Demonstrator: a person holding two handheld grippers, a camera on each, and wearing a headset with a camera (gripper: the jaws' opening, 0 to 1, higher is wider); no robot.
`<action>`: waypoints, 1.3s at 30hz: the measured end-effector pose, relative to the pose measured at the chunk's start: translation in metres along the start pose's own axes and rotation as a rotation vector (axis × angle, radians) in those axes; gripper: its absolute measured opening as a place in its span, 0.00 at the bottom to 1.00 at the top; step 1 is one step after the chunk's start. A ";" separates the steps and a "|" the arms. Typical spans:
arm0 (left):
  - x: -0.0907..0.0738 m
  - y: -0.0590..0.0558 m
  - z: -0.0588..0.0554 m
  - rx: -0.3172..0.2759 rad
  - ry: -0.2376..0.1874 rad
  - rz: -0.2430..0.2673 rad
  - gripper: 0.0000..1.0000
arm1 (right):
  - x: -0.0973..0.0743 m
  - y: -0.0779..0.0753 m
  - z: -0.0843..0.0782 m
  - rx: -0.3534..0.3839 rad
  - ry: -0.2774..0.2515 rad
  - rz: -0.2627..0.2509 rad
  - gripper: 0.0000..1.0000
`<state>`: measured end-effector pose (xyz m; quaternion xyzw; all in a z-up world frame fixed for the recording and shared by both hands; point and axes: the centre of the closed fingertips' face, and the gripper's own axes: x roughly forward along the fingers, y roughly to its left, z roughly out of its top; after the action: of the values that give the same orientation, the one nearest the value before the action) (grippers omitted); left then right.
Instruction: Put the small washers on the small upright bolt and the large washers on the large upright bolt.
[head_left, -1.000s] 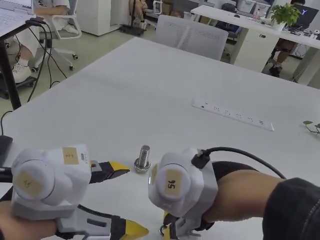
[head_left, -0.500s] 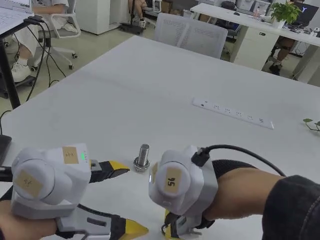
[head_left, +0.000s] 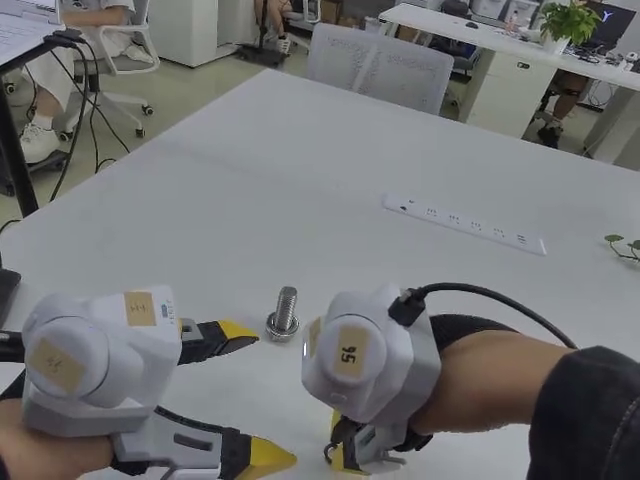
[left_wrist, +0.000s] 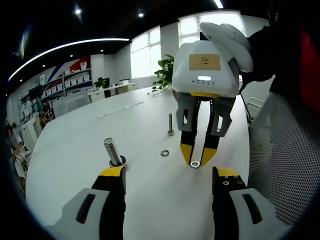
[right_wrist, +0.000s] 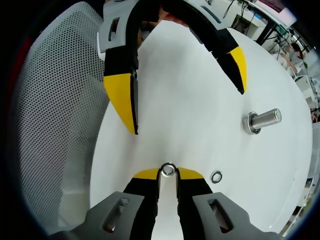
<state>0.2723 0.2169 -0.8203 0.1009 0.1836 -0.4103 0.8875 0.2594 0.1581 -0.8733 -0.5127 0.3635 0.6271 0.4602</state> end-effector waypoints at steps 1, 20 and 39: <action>0.000 0.000 0.000 0.001 0.001 -0.001 0.70 | -0.001 -0.001 0.000 0.001 -0.002 -0.003 0.14; 0.005 0.000 0.000 0.004 0.006 -0.016 0.70 | -0.019 -0.010 -0.031 0.083 0.005 -0.036 0.14; 0.007 -0.003 -0.001 0.009 0.014 -0.026 0.70 | -0.045 -0.020 -0.072 0.201 0.001 -0.092 0.14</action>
<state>0.2745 0.2105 -0.8241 0.1054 0.1892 -0.4217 0.8805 0.3030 0.0879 -0.8443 -0.4802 0.4009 0.5655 0.5376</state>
